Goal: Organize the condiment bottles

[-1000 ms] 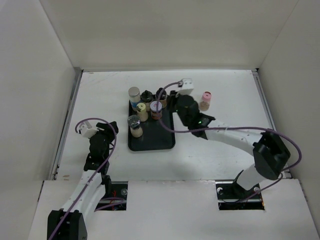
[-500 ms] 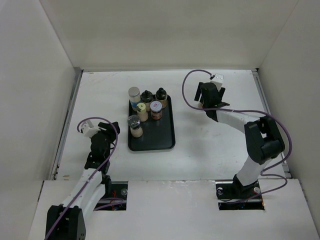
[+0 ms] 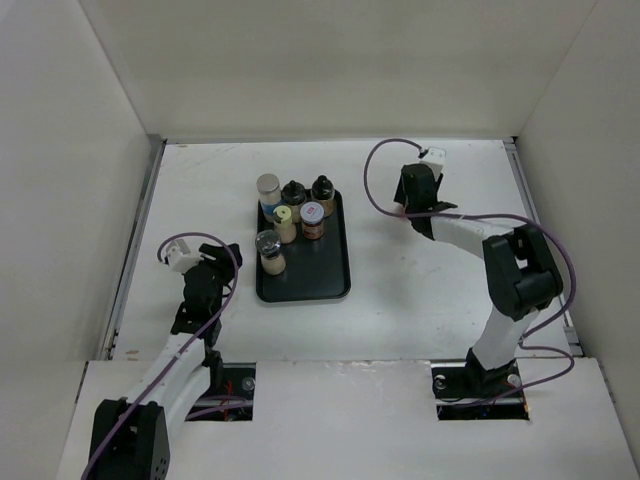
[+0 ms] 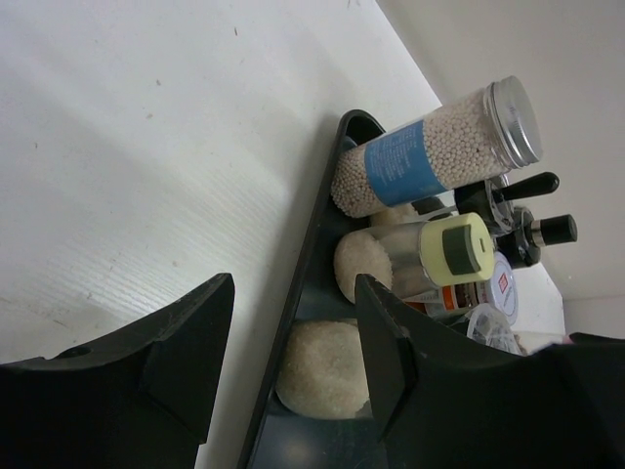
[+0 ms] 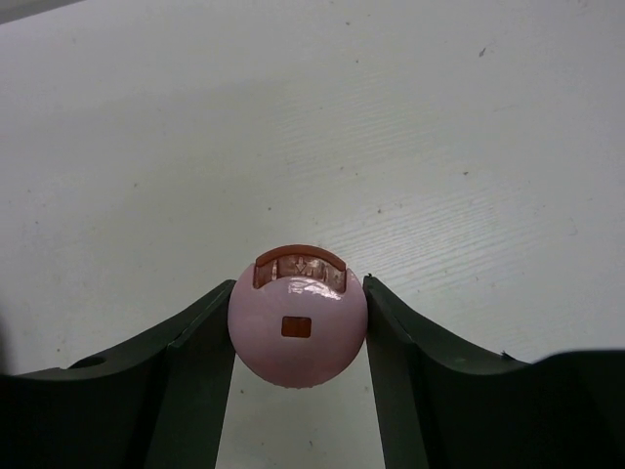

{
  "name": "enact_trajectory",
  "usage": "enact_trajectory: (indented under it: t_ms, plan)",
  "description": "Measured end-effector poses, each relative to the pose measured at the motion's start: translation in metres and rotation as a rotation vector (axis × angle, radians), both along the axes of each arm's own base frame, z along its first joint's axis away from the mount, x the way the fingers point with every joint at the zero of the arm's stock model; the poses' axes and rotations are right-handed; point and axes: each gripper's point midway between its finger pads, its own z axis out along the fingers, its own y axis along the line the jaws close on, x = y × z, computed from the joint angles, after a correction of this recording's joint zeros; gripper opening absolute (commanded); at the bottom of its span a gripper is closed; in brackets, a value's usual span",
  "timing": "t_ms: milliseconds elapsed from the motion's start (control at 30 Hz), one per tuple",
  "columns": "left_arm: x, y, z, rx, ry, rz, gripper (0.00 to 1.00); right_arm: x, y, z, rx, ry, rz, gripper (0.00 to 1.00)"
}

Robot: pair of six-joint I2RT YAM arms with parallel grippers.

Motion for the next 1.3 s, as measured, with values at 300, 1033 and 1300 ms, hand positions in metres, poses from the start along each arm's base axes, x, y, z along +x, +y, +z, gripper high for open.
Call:
enact_trajectory:
  t_ms: [300, 1033, 1300]
  plan:
    - [0.0, -0.001, 0.0, 0.0, -0.001, -0.004, 0.51, -0.057, 0.09, 0.074, 0.048, -0.152, 0.23, 0.44]
    - [0.0, -0.002, 0.003, 0.041, 0.037, -0.012, 0.53, -0.132, 0.228, -0.004, 0.011, -0.015, 0.612, 0.62]
    - [0.003, 0.0, 0.011, 0.054, 0.054, 0.0, 0.54, -0.136, 0.236, -0.001, 0.038, -0.024, 0.619, 1.0]
